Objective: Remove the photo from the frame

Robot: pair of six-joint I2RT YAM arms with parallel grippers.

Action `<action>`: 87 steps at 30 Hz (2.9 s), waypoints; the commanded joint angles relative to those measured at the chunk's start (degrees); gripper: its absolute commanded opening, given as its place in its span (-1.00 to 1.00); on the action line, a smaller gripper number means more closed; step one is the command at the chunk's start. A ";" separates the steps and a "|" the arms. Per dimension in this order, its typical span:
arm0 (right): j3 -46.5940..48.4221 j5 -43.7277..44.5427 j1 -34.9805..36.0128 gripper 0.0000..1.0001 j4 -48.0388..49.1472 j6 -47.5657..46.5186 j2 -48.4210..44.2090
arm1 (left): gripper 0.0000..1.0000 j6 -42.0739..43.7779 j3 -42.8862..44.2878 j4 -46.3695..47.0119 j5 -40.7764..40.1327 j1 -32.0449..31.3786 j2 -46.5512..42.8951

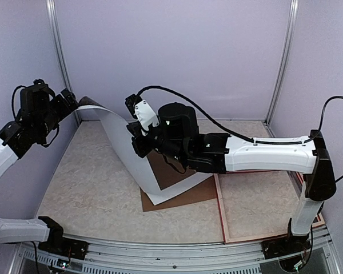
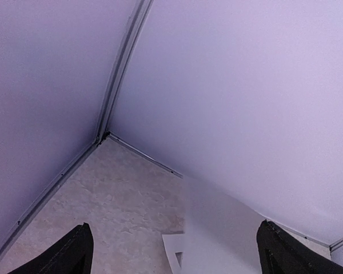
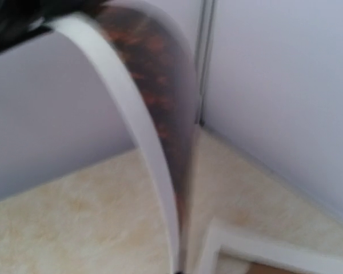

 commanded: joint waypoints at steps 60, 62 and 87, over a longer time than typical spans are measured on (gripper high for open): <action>-19.78 -26.13 8.48 -1.00 -26.02 2.78 3.79 | 0.98 2.67 -5.71 1.04 0.48 2.50 -2.34; -20.31 -26.75 8.59 -1.00 -25.85 2.78 3.47 | 0.98 2.59 -5.80 1.20 0.77 2.48 -2.13; -26.17 -19.68 4.07 0.36 -23.51 -0.75 -8.36 | 0.98 3.29 -7.71 7.14 4.24 1.93 2.96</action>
